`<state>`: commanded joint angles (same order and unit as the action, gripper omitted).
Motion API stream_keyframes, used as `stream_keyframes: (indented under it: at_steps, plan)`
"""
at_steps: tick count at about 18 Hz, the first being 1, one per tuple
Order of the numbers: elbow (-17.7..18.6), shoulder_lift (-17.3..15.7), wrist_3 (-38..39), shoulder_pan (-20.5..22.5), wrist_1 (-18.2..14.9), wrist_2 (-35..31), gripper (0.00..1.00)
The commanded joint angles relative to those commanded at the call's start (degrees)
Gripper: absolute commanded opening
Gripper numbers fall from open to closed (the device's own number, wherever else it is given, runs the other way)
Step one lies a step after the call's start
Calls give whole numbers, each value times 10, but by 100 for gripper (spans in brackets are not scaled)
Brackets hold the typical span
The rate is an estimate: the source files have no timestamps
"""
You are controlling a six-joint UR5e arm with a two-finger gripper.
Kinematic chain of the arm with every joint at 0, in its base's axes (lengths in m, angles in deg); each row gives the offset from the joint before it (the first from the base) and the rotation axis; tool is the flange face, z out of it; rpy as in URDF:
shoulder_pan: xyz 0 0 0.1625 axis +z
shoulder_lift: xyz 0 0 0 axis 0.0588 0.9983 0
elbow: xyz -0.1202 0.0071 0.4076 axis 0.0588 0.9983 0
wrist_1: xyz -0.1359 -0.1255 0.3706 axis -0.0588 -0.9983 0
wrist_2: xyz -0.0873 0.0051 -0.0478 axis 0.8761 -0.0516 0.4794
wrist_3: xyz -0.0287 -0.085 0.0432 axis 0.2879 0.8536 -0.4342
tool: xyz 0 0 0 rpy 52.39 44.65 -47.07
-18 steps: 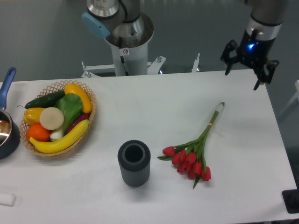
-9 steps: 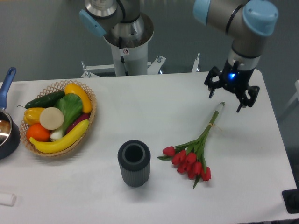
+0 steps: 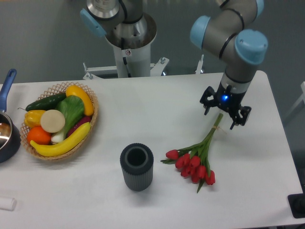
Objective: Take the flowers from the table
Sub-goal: 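Lower the gripper onto the tulip stems just above the blooms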
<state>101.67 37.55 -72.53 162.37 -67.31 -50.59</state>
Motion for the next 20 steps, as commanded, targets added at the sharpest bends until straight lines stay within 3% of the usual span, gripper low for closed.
stream_keyframes:
  at_steps: [7, 20]
  plan:
    - [0, 52, 9, -14, 52, -2, 100]
    - [21, 62, 6, -17, 56, -3, 100]
